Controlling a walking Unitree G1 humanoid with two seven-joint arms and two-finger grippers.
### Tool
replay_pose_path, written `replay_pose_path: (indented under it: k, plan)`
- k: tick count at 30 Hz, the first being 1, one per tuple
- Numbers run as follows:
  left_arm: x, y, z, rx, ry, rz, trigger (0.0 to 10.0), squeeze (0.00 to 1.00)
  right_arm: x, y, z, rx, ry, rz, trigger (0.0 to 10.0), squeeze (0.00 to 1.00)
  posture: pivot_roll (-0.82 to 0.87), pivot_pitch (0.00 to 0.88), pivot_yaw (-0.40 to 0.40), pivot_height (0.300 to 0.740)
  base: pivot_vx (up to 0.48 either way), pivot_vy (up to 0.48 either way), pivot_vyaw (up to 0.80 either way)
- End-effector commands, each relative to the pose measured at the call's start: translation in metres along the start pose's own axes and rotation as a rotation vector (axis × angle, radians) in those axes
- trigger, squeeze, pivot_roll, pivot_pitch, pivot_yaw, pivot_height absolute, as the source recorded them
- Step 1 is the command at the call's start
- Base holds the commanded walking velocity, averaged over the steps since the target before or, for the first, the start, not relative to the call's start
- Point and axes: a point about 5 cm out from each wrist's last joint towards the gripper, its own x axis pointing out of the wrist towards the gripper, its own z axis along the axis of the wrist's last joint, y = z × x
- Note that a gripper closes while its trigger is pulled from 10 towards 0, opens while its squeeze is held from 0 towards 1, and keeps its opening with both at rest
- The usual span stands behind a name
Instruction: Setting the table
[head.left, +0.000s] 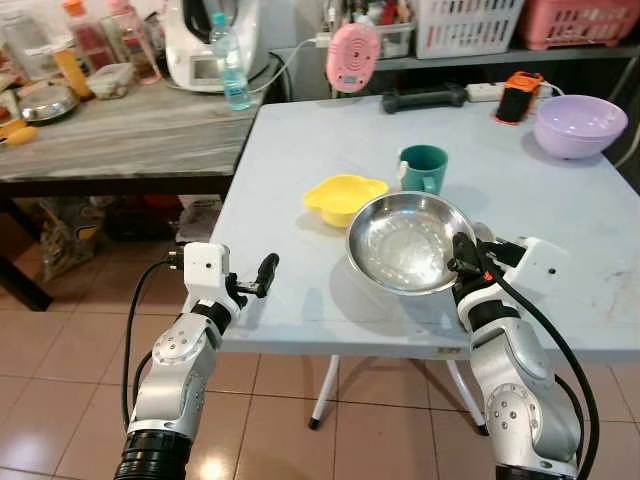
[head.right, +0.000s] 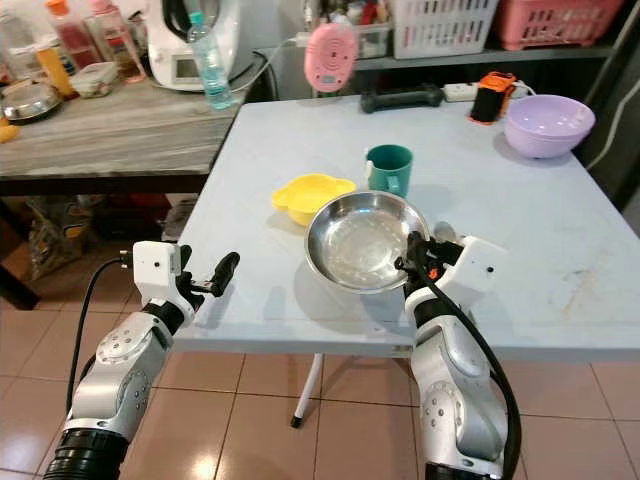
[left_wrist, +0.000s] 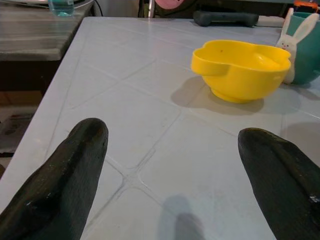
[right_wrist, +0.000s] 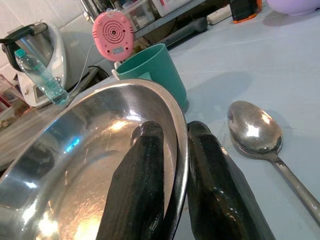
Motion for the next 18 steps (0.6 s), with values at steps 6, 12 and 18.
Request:
replay_pose_path:
  k: [6, 12, 18]
  plan:
    - [0.0001, 0.0041, -0.0006, 0.006, 0.011, 0.011, 10.0, 0.0, -0.0009, 0.0085, 0.0, 0.018, -0.011, 0.02, 10.0, 0.0, -0.1, 0.0, 0.097, 0.74, 0.0, 0.288, 0.0]
    - [0.0002, 0.0031, -0.0016, 0.011, 0.016, 0.002, 10.0, 0.0, 0.0003, 0.0094, -0.0003, 0.016, -0.014, 0.022, 10.0, 0.0, -0.1, 0.0, 0.099, 0.74, 0.0, 0.312, 0.0]
    - [0.0005, 0.002, -0.0019, 0.016, 0.018, -0.006, 10.0, 0.0, 0.0009, 0.0093, 0.0, 0.014, -0.016, 0.02, 10.0, 0.0, -0.1, 0.0, 0.098, 0.74, 0.0, 0.365, 0.0]
